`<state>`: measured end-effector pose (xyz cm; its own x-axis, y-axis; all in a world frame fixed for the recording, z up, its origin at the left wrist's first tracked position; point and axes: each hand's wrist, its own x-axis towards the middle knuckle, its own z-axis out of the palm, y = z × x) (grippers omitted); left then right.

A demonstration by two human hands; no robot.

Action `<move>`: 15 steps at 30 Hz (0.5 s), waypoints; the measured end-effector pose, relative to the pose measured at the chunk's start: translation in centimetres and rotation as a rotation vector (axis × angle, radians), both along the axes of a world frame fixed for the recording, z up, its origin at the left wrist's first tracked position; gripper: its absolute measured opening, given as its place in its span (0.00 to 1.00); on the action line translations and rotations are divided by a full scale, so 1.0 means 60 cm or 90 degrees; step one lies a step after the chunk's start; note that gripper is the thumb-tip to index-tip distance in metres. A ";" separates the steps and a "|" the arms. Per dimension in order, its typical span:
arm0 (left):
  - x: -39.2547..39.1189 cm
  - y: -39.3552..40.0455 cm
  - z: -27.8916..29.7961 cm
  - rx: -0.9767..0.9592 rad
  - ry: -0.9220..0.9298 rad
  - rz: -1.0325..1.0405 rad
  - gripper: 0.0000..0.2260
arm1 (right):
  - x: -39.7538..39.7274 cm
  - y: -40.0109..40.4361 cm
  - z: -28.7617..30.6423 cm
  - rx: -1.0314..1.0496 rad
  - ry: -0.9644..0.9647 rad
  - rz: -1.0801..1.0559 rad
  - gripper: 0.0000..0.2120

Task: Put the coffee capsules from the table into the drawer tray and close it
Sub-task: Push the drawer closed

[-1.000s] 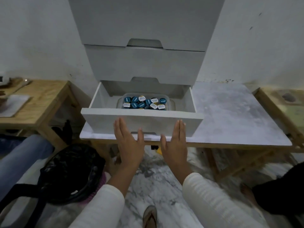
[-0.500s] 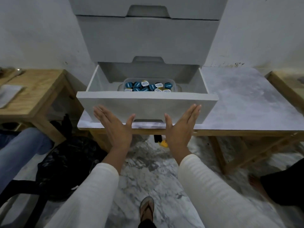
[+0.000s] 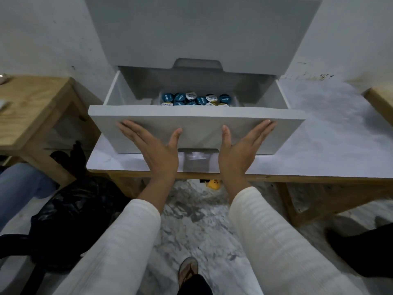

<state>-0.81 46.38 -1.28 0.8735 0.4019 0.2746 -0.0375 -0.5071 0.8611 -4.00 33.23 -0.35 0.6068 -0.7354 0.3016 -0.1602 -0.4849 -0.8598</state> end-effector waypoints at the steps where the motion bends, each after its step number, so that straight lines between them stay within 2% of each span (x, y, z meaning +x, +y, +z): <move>1: 0.010 -0.003 0.002 0.002 -0.002 0.000 0.55 | 0.010 -0.003 0.002 -0.002 -0.003 0.000 0.46; 15: 0.173 -0.026 0.018 0.026 -0.007 -0.016 0.56 | 0.167 -0.033 0.024 -0.011 0.009 -0.028 0.47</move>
